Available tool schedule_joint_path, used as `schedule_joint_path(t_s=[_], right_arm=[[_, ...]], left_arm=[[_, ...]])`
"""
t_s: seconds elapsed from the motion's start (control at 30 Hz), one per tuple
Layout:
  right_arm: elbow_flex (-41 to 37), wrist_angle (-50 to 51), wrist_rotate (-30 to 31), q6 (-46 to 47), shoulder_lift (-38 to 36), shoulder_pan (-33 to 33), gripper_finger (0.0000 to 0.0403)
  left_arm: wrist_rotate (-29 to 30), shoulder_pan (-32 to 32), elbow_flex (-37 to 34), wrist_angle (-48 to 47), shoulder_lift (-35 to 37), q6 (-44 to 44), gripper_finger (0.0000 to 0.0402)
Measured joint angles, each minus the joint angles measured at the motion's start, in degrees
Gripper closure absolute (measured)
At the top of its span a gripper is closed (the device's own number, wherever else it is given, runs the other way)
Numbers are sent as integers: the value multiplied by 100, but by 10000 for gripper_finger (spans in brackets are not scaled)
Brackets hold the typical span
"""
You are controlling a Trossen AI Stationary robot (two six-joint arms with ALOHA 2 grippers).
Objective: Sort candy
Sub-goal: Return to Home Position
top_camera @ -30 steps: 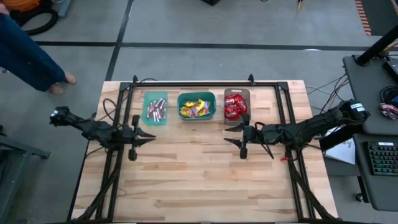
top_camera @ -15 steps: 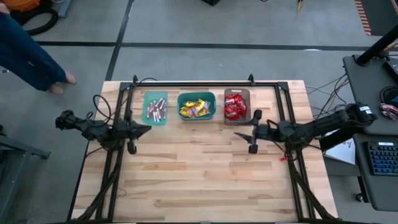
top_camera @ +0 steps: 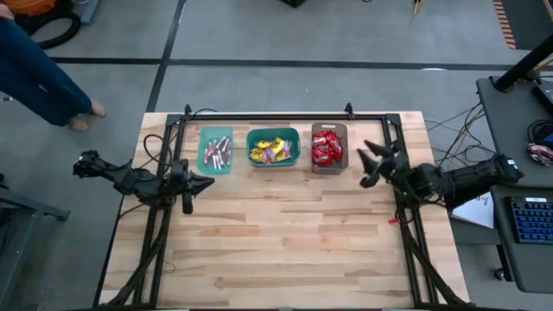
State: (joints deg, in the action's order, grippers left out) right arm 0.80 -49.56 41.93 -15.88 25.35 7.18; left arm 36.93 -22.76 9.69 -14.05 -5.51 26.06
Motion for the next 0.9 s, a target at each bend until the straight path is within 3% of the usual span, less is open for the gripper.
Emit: schedule_joint_path(t_s=[0.27, 0.9], right_arm=[[0, 2, 162, 628, -249, 2, 230], [0, 4, 159, 632, -231, 2, 229]], left_arm=[[-2, 0, 0, 7, -236, -2, 394], [-2, 0, 0, 9, -583, -4, 394]])
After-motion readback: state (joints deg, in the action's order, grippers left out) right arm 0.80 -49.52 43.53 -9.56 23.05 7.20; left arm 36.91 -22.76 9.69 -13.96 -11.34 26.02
